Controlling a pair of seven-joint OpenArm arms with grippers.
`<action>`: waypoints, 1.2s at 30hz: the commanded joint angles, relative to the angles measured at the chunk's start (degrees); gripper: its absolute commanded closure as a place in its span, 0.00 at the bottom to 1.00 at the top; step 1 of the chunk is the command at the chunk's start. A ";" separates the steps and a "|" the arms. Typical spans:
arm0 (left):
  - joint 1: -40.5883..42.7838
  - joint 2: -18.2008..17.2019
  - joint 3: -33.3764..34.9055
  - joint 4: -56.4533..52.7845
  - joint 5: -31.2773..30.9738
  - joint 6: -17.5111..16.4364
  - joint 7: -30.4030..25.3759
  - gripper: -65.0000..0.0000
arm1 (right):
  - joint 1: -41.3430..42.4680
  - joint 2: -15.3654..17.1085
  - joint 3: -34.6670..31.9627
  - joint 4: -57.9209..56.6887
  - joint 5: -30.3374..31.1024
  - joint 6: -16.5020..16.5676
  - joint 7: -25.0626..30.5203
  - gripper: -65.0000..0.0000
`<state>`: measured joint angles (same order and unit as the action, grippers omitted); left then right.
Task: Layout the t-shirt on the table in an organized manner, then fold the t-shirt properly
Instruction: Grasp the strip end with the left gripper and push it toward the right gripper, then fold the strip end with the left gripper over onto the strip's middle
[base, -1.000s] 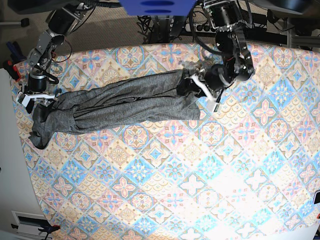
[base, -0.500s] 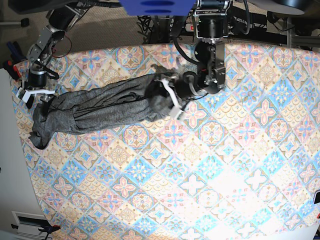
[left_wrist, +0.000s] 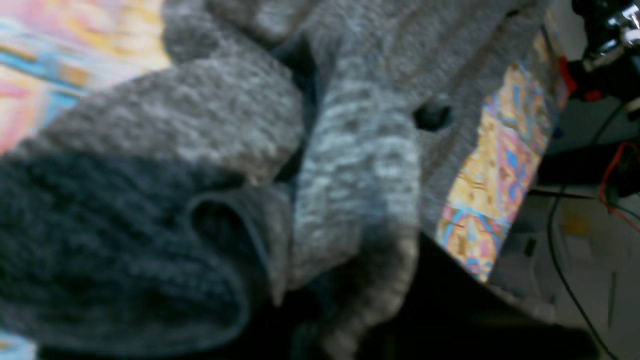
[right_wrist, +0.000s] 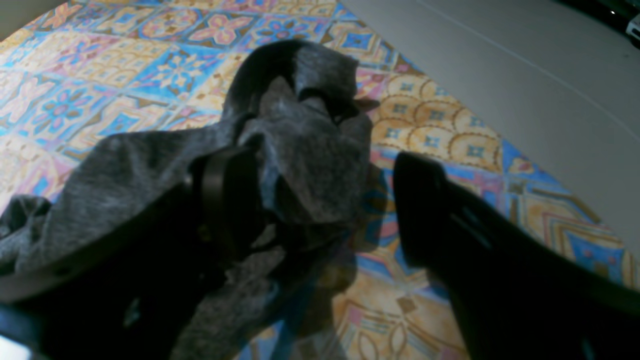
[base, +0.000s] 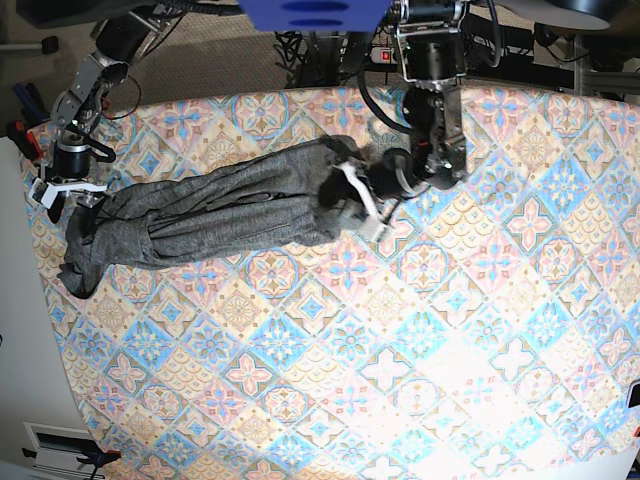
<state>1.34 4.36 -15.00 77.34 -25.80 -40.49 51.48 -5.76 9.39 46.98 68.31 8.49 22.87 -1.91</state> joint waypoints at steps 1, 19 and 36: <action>-0.95 -1.06 -1.57 0.86 -1.14 0.49 -0.45 1.00 | 0.53 0.94 0.27 1.09 0.61 0.20 1.78 0.37; -10.36 -16.98 -11.41 3.49 -3.96 0.49 7.11 1.00 | 0.53 0.94 1.94 1.00 0.61 0.20 1.78 0.37; -7.10 -8.98 18.83 24.59 9.32 5.37 11.24 1.00 | 0.00 0.94 1.94 1.00 0.61 0.20 1.78 0.37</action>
<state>-4.29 -4.89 3.95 100.92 -15.51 -35.16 63.96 -5.89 9.34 48.49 68.29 8.51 22.90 -1.85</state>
